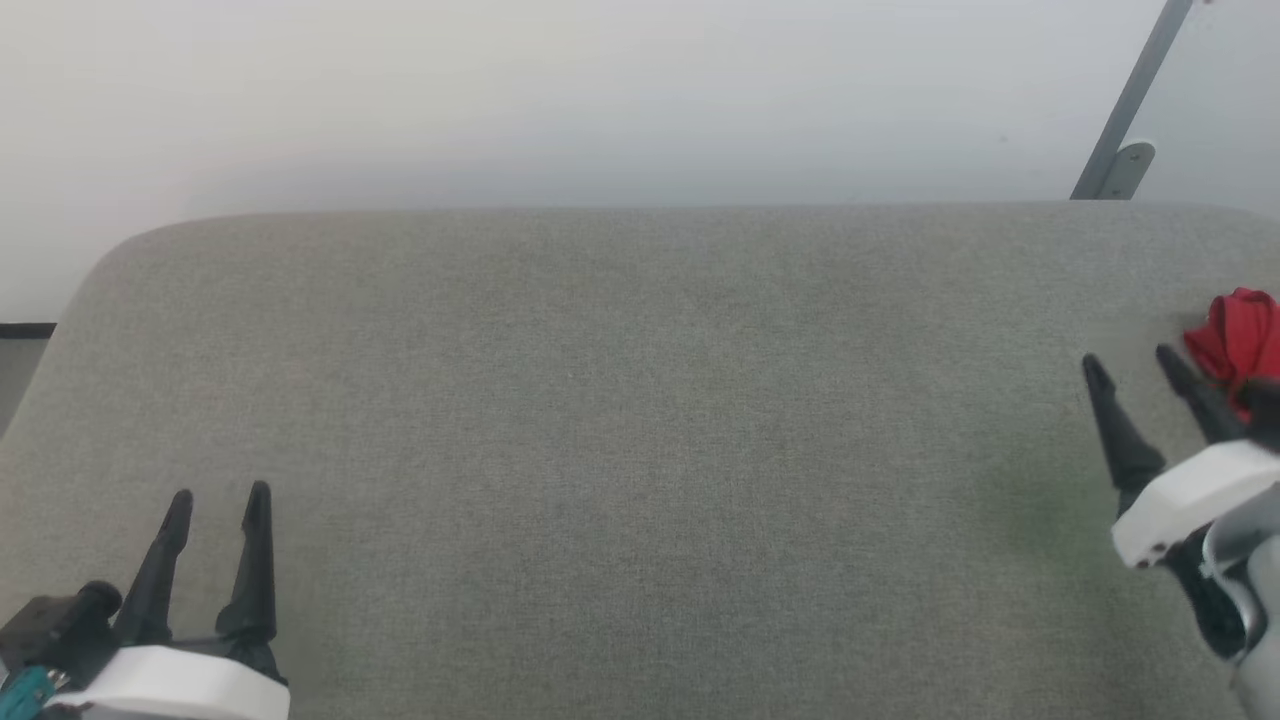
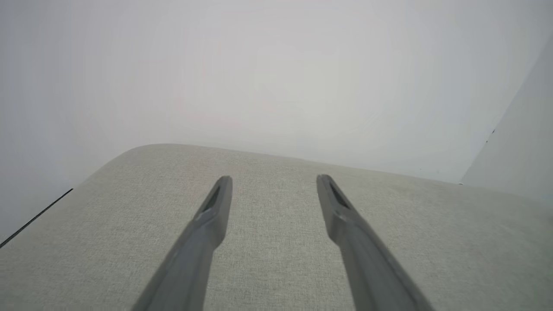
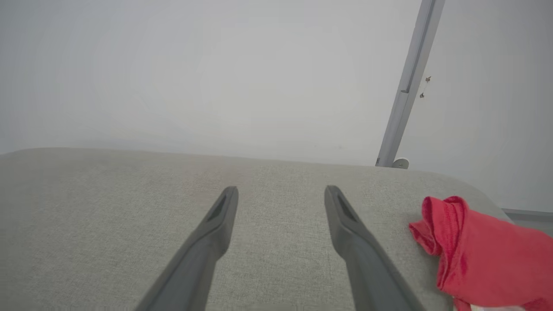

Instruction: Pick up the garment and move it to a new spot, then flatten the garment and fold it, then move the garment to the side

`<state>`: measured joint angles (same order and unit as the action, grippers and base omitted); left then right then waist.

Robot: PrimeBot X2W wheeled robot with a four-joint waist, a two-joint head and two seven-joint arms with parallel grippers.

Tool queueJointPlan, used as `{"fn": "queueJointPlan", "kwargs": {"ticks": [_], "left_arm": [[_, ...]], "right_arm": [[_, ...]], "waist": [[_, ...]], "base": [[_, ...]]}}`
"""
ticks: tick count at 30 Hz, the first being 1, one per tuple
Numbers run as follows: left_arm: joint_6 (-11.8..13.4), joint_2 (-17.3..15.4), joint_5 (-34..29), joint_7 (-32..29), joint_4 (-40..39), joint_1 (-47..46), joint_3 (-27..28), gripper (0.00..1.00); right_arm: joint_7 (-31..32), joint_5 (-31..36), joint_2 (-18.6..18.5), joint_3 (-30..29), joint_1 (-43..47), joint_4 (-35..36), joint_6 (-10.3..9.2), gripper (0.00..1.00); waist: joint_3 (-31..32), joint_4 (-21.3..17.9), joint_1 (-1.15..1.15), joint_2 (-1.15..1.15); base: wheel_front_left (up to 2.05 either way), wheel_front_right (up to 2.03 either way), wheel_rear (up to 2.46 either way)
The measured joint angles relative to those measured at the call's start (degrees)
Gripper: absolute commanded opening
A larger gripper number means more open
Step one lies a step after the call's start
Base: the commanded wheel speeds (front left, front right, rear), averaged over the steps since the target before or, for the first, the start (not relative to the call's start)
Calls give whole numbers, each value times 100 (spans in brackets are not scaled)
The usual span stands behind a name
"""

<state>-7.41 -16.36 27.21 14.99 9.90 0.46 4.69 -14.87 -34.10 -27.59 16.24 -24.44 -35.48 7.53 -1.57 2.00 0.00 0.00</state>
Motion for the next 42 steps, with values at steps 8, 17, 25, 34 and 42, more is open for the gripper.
{"fn": "queueJointPlan", "kwargs": {"ticks": [8, 17, 25, 34, 42], "left_arm": [[0, 41, 2, 0, -37, 279, 178, 100], [0, 62, 8, 0, -48, 320, 266, 100], [0, 63, 8, 0, -47, 349, 269, 100], [0, 74, 8, 0, -48, 357, 290, 100], [0, 171, 2, -7, 75, 404, 276, 0]], "right_arm": [[-9, 320, 430, -580, 829, 524, -1, 100], [-9, 547, 771, -906, 1301, 924, -1, 100], [40, 651, 906, -1053, 1466, 1172, -1, 100], [189, 722, 980, -1161, 1577, 1360, -1, 100], [236, 753, 1091, -1227, 1684, 1354, 0, 0]], "waist": [[104, -8, 0, 0], [113, -48, 0, 0], [130, -77, 0, 0], [109, -105, 0, 0], [100, -112, 0, 0]], "base": [[0, 0, 0], [0, 0, 0], [0, 0, 0], [0, 0, 0], [0, 0, 0]]}}
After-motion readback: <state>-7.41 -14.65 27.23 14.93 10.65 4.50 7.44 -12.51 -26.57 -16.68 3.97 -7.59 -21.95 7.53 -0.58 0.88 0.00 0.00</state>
